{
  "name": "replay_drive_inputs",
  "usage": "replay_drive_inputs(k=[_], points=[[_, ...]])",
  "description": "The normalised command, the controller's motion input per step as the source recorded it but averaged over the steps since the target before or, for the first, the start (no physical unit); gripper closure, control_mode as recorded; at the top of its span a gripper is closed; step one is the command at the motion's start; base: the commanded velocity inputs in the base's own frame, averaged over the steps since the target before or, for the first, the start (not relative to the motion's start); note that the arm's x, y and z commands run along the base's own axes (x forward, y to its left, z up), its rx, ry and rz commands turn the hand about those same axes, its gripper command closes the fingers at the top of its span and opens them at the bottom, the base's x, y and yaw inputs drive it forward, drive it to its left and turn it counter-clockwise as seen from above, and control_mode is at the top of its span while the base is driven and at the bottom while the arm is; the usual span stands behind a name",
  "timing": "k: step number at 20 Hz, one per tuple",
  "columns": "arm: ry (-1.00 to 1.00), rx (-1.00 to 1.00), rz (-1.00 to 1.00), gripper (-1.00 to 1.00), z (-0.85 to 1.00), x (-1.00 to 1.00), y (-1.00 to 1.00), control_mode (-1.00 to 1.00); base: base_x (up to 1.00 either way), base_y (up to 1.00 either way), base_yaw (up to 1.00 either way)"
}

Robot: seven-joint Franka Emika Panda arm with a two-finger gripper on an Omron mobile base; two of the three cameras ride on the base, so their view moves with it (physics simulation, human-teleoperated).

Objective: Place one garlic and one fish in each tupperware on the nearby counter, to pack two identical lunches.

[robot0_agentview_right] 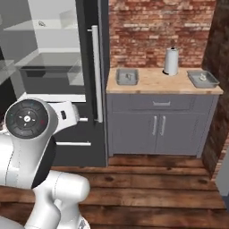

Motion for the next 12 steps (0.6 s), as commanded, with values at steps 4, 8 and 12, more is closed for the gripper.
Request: replay_drive_inputs(k=[4, 8, 12], points=[[0.00, 0.00, 0.00, -1.00, 0.00, 0.00, 0.00, 1.00, -0.05, 1.00, -0.13], [0.00, 0.00, 0.00, -1.00, 0.00, 0.00, 0.00, 1.00, 0.09, 0.97, -0.15], [0.00, 0.00, 0.00, -1.00, 0.00, 0.00, 0.00, 1.00, 0.42, 0.49, -0.17]])
